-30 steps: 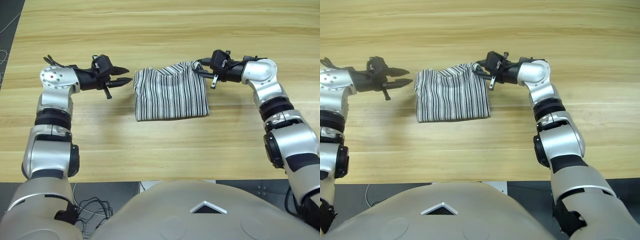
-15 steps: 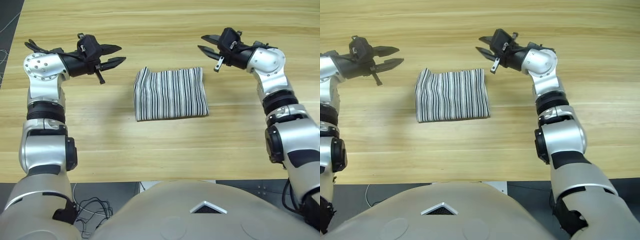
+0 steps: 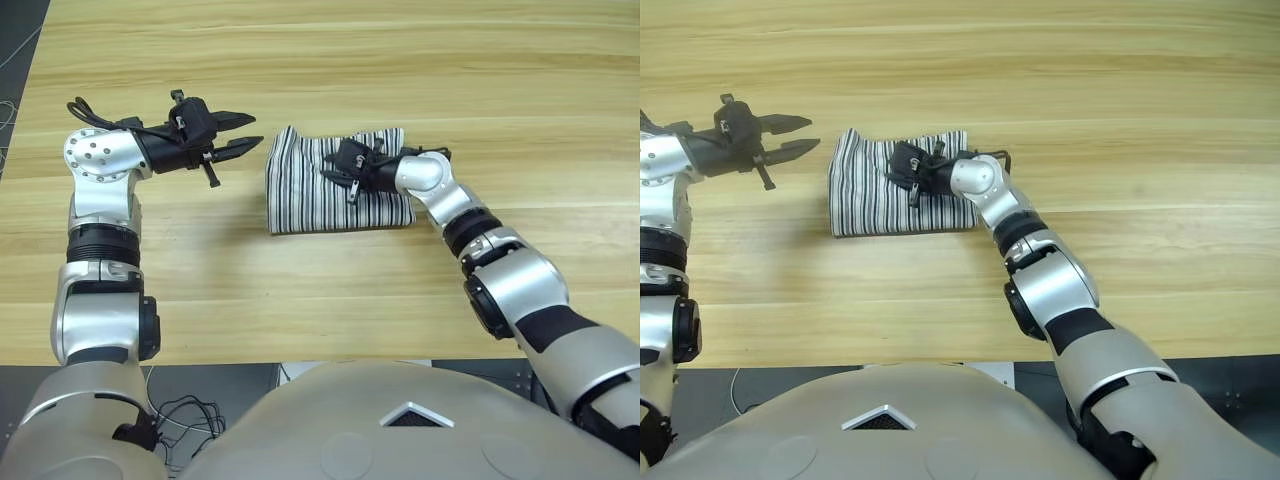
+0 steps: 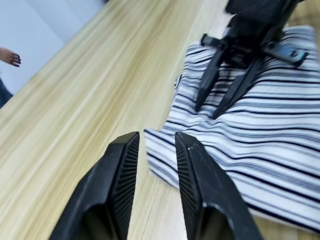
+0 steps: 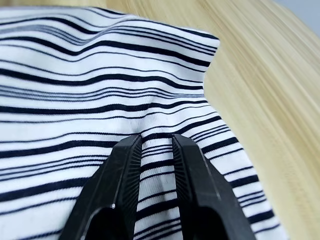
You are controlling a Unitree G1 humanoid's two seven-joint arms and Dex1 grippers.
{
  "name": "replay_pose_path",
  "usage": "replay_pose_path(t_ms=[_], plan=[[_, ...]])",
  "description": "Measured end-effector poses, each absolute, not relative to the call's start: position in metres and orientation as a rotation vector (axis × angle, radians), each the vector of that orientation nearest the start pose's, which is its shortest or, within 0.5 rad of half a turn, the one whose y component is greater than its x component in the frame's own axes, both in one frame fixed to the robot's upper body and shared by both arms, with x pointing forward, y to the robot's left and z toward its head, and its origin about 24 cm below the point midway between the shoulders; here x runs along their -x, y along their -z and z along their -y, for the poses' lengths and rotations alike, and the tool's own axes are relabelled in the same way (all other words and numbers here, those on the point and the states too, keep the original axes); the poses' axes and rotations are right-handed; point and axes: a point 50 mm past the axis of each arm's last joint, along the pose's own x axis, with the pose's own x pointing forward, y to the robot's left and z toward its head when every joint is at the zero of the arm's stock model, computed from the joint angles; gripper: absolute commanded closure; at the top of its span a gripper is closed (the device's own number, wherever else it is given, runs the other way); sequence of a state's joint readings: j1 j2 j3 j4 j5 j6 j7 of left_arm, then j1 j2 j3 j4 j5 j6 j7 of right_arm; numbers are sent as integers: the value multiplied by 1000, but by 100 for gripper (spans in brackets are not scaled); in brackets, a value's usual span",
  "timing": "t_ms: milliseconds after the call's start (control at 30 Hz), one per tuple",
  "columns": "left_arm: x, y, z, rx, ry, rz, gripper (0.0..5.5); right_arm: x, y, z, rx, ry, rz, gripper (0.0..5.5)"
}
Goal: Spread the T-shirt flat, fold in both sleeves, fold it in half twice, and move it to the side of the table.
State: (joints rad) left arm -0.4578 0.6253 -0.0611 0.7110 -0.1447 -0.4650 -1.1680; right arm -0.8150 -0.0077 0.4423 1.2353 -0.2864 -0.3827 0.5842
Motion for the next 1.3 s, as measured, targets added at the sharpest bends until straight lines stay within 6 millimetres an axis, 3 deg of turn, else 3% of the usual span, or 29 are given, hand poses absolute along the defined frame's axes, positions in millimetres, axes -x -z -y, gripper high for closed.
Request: replay_pose_path(t_ms=[100, 167, 200, 267, 300, 333, 400, 467, 533, 600, 667, 700, 767, 833, 900, 933, 1000, 1033, 1100, 1233, 1300], plan=[[-299, -86, -238, -515, 1021, 23, 418, -335, -17, 43, 823, -1132, -220, 439], [-302, -87, -234, -503, 952, 58, 418, -349, -23, 88, 896, -1028, -269, 439], [-304, -86, -233, -508, 920, 63, 418, -355, -26, 114, 930, -968, -305, 439], [-310, -83, -232, -503, 808, 71, 418, -357, -35, 200, 984, -766, -444, 439], [-313, -82, -232, -492, 755, 72, 418, -352, -39, 233, 993, -687, -500, 439], [-318, -82, -233, -476, 690, 73, 418, -342, -43, 273, 994, -592, -575, 439], [-331, -87, -228, -449, 560, 92, 418, -302, -46, 349, 945, -397, -737, 439], [-337, -90, -220, -422, 515, 115, 418, -282, -45, 373, 912, -332, -784, 439], [-342, -92, -209, -380, 497, 147, 418, -283, -46, 374, 930, -294, -748, 439], [-345, -90, -206, -309, 434, 162, 418, -295, -49, 364, 1004, -223, -648, 439], [-348, -87, -211, -259, 361, 157, 418, -322, -64, 338, 1073, -154, -425, 439], [-349, -85, -215, -230, 311, 154, 418, -343, -82, 311, 1116, -100, -216, 439], [-349, -80, -218, -207, 270, 149, 418, -363, -105, 278, 1193, -33, 27, 439], [-348, -74, -220, -176, 223, 143, 418, -371, -114, 245, 1275, 21, 234, 439], [-348, -68, -221, -120, 158, 154, 418, -373, -103, 188, 1298, -4, 443, 439], [-348, -65, -218, -100, 133, 164, 418, -369, -85, 144, 1239, -101, 501, 439], [-348, -59, -208, -88, 129, 175, 418, -341, -42, 65, 1063, -442, 465, 439], [-347, -55, -203, -90, 135, 172, 418, -324, -23, 42, 943, -594, 377, 439], [-345, -48, -205, -122, 86, 144, 418, -320, -13, 48, 762, -634, 231, 439], [-347, -38, -202, -184, 16, 61, 418, -339, -30, 86, 338, -510, 131, 439], [-350, -35, -199, -165, 10, 11, 418, -345, -30, 102, 77, -458, 47, 439]])
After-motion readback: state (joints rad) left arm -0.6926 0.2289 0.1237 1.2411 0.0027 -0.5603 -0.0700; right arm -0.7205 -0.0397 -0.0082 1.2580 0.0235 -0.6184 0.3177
